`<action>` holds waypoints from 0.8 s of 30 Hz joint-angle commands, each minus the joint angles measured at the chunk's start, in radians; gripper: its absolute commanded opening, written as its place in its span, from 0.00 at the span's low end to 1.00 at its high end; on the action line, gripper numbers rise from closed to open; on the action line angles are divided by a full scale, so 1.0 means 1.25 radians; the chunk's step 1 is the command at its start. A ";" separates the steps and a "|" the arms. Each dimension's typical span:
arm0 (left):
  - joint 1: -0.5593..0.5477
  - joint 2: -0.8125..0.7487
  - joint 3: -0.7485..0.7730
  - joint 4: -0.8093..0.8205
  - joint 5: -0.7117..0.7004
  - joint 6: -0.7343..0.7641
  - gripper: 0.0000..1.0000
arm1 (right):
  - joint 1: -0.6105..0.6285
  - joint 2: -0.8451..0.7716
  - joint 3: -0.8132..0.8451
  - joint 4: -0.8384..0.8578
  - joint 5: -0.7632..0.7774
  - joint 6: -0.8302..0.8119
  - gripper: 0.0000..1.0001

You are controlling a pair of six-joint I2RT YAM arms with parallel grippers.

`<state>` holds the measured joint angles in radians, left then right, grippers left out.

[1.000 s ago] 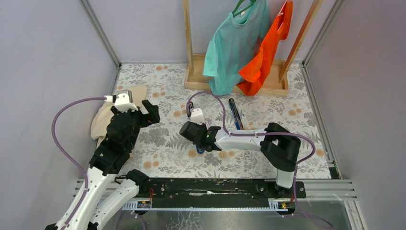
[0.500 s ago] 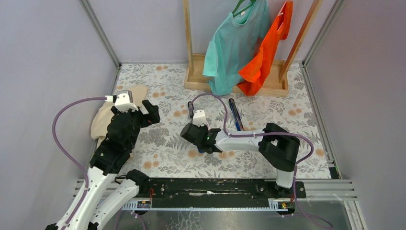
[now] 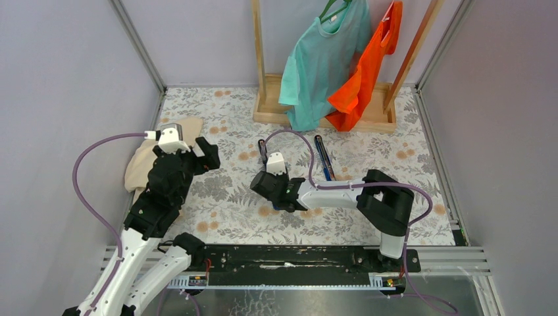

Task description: Load the staples into the stapler

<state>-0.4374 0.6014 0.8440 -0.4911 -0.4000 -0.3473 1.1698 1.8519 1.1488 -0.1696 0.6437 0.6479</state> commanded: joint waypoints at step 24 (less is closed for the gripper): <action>0.045 0.274 -0.040 0.051 0.234 -0.268 1.00 | 0.006 -0.102 -0.129 0.170 -0.160 -0.187 0.62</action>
<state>-0.4076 0.9062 0.8429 -0.5114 -0.2020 -0.5785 1.1698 1.7214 0.9985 -0.0185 0.4866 0.4465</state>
